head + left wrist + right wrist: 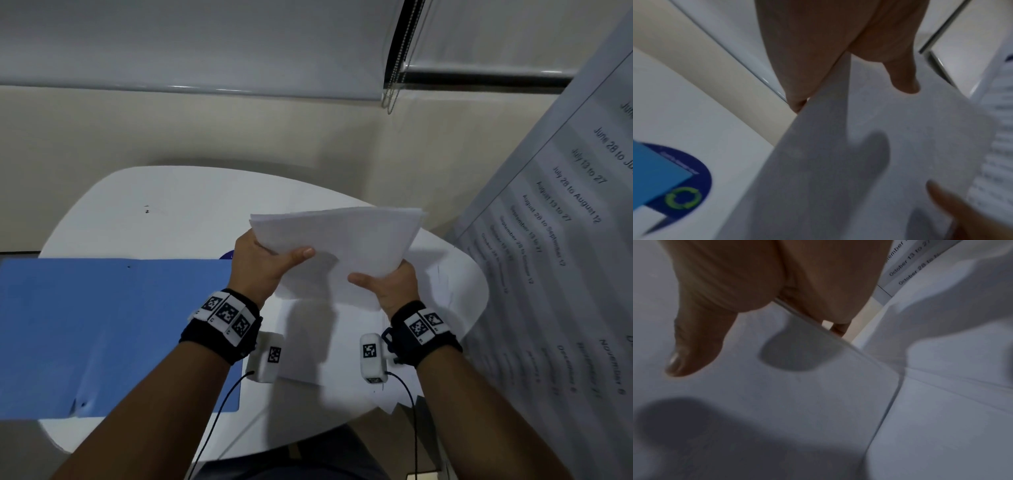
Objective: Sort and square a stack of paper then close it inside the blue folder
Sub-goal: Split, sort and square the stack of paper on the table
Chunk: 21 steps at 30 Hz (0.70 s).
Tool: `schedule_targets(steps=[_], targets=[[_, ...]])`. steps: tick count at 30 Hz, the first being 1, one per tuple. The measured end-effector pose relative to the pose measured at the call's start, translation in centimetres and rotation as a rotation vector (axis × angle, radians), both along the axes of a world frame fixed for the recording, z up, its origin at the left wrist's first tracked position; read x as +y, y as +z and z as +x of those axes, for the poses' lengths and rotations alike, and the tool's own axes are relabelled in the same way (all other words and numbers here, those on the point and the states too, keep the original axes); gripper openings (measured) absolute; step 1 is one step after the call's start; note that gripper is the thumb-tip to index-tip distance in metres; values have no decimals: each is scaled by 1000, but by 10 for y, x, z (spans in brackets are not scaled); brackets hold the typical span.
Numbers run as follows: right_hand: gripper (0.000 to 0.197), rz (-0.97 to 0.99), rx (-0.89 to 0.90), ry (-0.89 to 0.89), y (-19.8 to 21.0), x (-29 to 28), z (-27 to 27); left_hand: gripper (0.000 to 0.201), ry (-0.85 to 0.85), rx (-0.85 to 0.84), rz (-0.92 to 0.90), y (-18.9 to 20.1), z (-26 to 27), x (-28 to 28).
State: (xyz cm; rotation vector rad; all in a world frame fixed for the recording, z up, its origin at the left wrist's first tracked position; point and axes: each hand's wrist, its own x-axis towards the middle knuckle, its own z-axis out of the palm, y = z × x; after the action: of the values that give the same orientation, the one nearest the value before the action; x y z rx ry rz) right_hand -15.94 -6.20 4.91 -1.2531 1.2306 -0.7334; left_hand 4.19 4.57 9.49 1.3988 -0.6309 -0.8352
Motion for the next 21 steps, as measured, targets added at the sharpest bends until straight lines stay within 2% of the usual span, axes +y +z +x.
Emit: schedule_targets(steps=[2, 8, 14, 18, 21], targets=[[42, -26, -24, 0, 6, -2, -3, 42, -33, -9, 41, -5, 3, 2], [34, -46, -99, -53, 20, -4, 4, 27, -10, 28, 54, -13, -5, 1], [35, -103, -200, -55, 38, -5, -1, 42, -76, 23, 65, -15, -1, 6], [33, -195, -204, -3, 58, -8, 6, 30, -96, -17, 76, -17, -4, 5], [21, -275, -287, -45, 74, -9, 6, 27, -71, -14, 50, -14, -2, 5]])
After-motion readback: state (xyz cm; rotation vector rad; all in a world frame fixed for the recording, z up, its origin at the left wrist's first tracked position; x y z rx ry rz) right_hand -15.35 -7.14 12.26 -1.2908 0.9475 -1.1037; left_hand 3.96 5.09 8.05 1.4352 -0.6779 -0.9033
